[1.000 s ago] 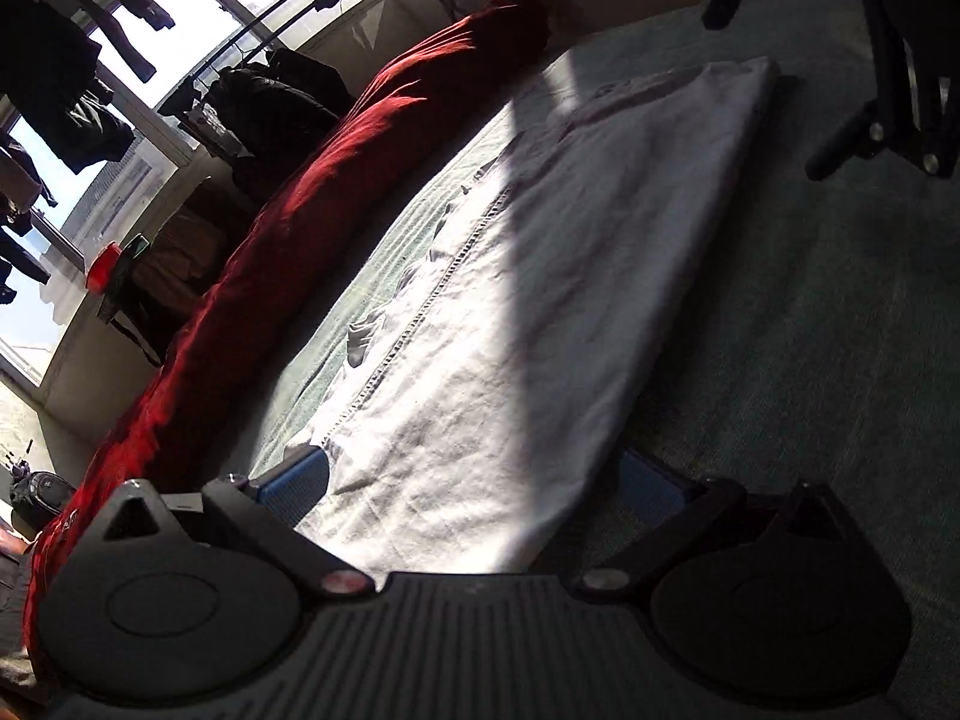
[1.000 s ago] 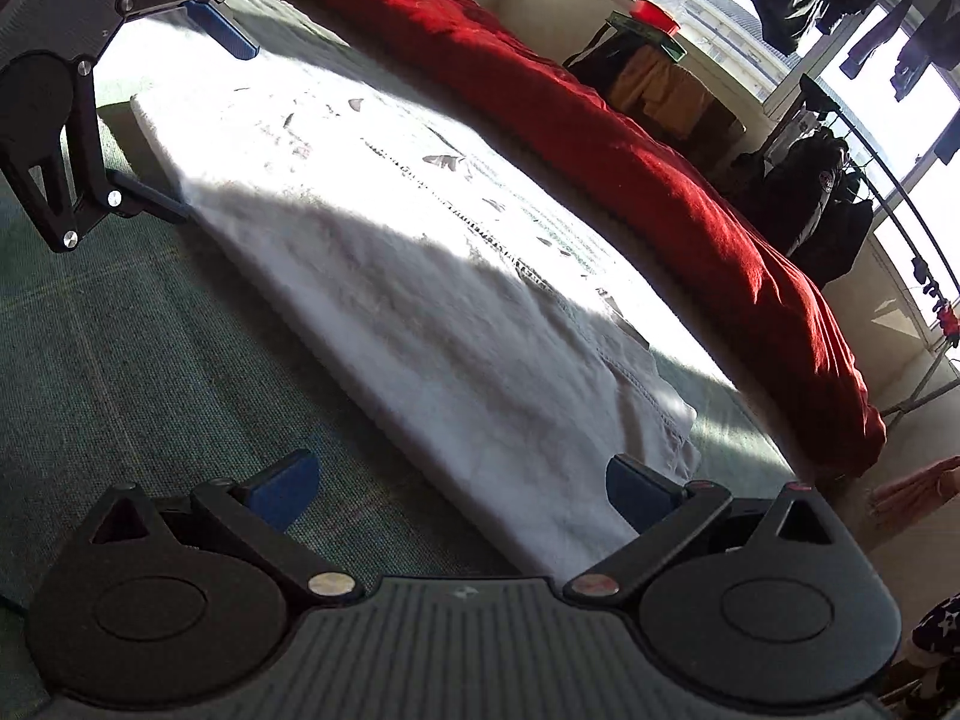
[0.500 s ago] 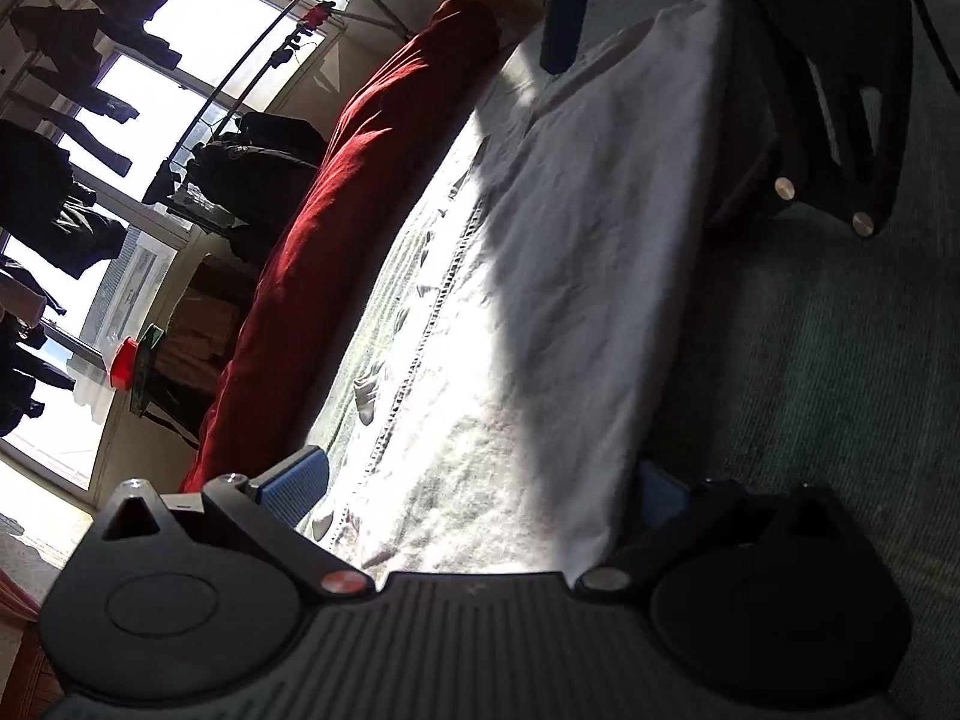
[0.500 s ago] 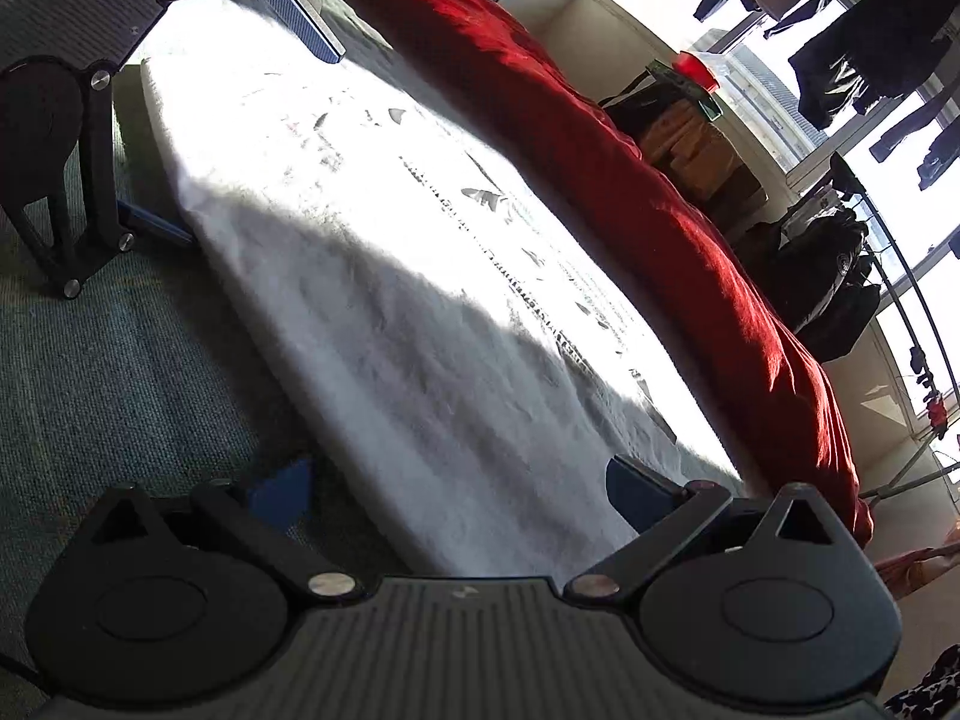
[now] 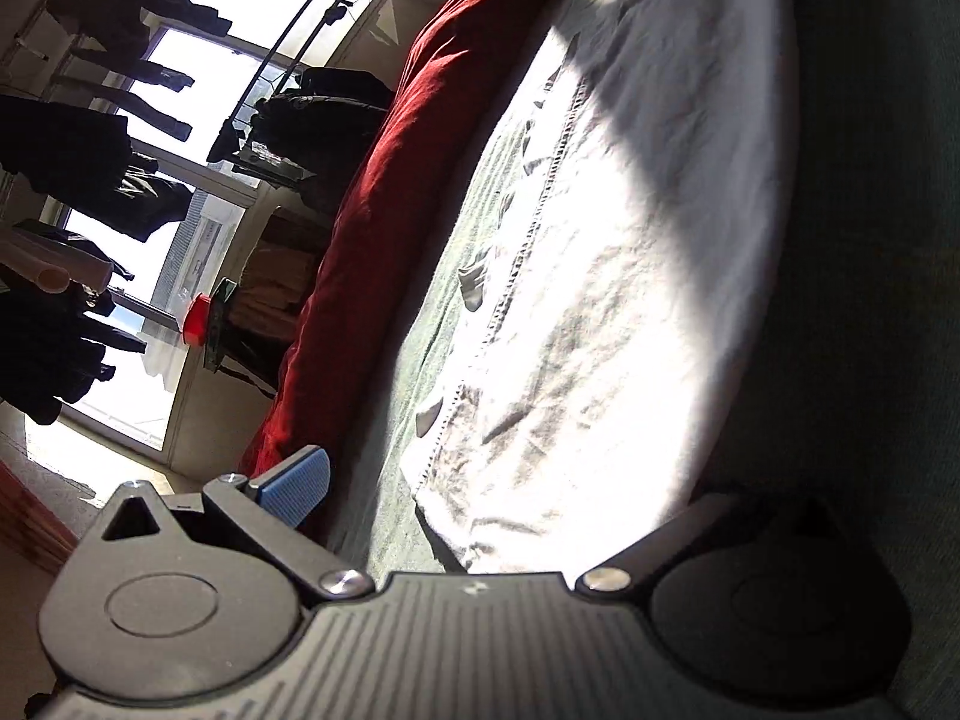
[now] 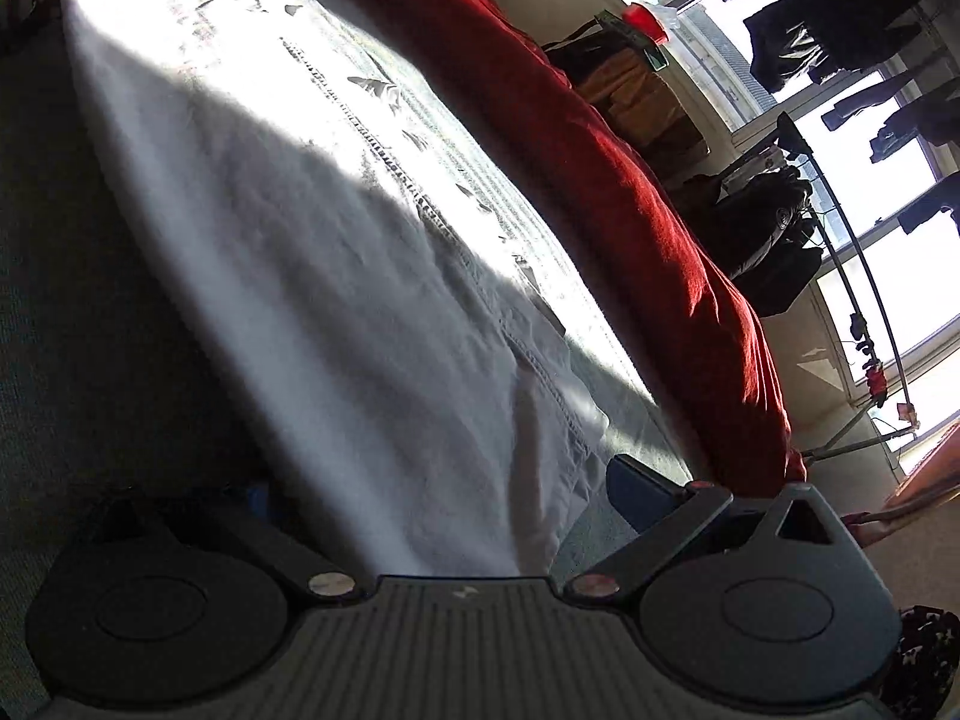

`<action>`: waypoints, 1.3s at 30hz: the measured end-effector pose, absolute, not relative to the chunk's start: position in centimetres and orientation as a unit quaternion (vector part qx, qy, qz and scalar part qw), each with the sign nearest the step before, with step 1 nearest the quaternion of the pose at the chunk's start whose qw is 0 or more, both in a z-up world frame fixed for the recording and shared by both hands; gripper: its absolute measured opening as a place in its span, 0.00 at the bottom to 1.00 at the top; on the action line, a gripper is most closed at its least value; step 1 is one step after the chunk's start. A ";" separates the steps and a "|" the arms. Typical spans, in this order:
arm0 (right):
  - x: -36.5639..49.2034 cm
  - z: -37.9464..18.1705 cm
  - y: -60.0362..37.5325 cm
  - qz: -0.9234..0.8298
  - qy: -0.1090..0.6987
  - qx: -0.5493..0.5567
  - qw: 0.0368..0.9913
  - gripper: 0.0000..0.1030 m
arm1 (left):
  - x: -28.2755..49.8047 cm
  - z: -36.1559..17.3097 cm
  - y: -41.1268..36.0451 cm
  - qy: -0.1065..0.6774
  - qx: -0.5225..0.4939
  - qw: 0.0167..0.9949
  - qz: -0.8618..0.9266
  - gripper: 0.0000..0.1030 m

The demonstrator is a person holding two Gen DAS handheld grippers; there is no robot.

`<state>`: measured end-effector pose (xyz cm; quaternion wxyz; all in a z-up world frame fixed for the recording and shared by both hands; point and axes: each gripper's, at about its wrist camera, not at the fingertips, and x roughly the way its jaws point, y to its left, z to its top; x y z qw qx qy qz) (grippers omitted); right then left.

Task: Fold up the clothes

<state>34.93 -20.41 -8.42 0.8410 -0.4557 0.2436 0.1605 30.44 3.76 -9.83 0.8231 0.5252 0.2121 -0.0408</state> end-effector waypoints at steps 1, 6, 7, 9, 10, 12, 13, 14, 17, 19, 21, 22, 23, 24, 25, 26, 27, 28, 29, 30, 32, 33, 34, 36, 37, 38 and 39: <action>35.0 -8.5 -21.0 0.154 0.243 -0.450 0.845 1.00 | 30.6 -9.9 3.3 0.206 0.532 0.820 -0.040 1.00; 34.8 -9.1 -18.4 0.156 0.194 -0.472 0.846 1.00 | 32.2 -9.9 -0.1 0.177 0.547 0.816 -0.060 1.00; 34.8 -9.1 -17.6 0.161 0.185 -0.475 0.845 1.00 | 32.7 -9.9 -0.6 0.177 0.545 0.817 -0.064 1.00; 35.1 -9.2 -16.1 0.171 0.172 -0.480 0.843 1.00 | 33.3 -10.0 -1.2 0.176 0.544 0.817 -0.068 1.00; 35.2 -9.3 -15.9 0.173 0.169 -0.483 0.842 1.00 | 33.5 -10.0 -1.4 0.176 0.544 0.817 -0.071 1.00; 35.5 -9.3 -16.4 0.171 0.171 -0.485 0.840 1.00 | 33.3 -9.9 -0.4 0.177 0.536 0.822 -0.079 1.00; 35.7 -9.2 -17.0 0.169 0.174 -0.485 0.840 1.00 | 33.2 -9.9 0.4 0.182 0.533 0.823 -0.077 1.00; 35.8 -9.2 -17.7 0.166 0.178 -0.484 0.840 1.00 | 33.1 -9.9 1.3 0.187 0.532 0.823 -0.072 1.00; 36.1 -9.2 -20.2 0.151 0.191 -0.483 0.841 1.00 | 33.0 -9.9 3.0 0.200 0.525 0.825 -0.066 1.00; 36.5 -9.1 -21.1 0.148 0.197 -0.477 0.844 1.00 | 33.3 -9.9 3.0 0.203 0.524 0.824 -0.068 1.00; 36.8 -9.2 -21.0 0.144 0.194 -0.479 0.844 1.00 | 33.8 -10.0 2.3 0.199 0.532 0.820 -0.065 1.00; 36.9 -9.2 -20.6 0.142 0.189 -0.484 0.843 1.00 | 34.0 -10.1 2.0 0.198 0.534 0.819 -0.066 0.99; 36.8 -9.3 -20.0 0.142 0.181 -0.491 0.840 1.00 | 34.3 -10.1 1.8 0.197 0.535 0.819 -0.069 0.97; 36.8 -9.5 -19.4 0.141 0.173 -0.498 0.838 0.99 | 34.3 -10.1 1.6 0.198 0.533 0.819 -0.071 0.95; 36.7 -9.5 -19.0 0.144 0.169 -0.502 0.836 0.98 | 34.3 -10.1 1.7 0.201 0.531 0.820 -0.074 0.91; 36.6 -9.5 -18.7 0.149 0.166 -0.505 0.834 0.94 | 34.3 -10.0 1.7 0.203 0.528 0.821 -0.077 0.85; 36.6 -9.5 -18.5 0.154 0.164 -0.508 0.832 0.90 | 34.2 -10.0 1.7 0.206 0.525 0.822 -0.080 0.82; 36.4 -9.5 -18.6 0.157 0.167 -0.507 0.831 0.89 | 34.0 -10.0 1.8 0.209 0.524 0.822 -0.083 0.76; 36.2 -9.5 -18.7 0.160 0.170 -0.505 0.831 0.85 | 33.6 -10.2 1.9 0.209 0.526 0.820 -0.083 0.71; 36.0 -9.5 -18.8 0.162 0.172 -0.505 0.830 0.82 | 33.2 -10.5 2.1 0.206 0.529 0.819 -0.083 0.70; 35.3 -9.8 -19.2 0.162 0.168 -0.510 0.828 0.82 | 32.9 -10.9 2.2 0.203 0.530 0.820 -0.082 0.68; 35.6 -9.8 -19.1 0.163 0.169 -0.507 0.829 0.82 | 33.1 -10.8 2.2 0.205 0.527 0.821 -0.082 0.68; 35.8 -9.9 -19.0 0.165 0.171 -0.504 0.830 0.82 | 33.6 -10.8 2.0 0.207 0.524 0.822 -0.082 0.68; 36.4 -10.0 -18.8 0.167 0.175 -0.498 0.833 0.82 | 34.8 -10.5 1.5 0.212 0.520 0.823 -0.081 0.68; 37.2 -9.8 -18.5 0.169 0.181 -0.488 0.837 0.82 | 35.3 -10.3 1.3 0.216 0.518 0.823 -0.084 0.68; 38.0 -9.6 -18.2 0.172 0.188 -0.479 0.840 0.82 | 35.6 -10.3 1.3 0.219 0.515 0.824 -0.086 0.68; 38.5 -9.6 -18.1 0.177 0.195 -0.477 0.838 0.82 | 35.5 -10.2 1.5 0.221 0.510 0.827 -0.088 0.68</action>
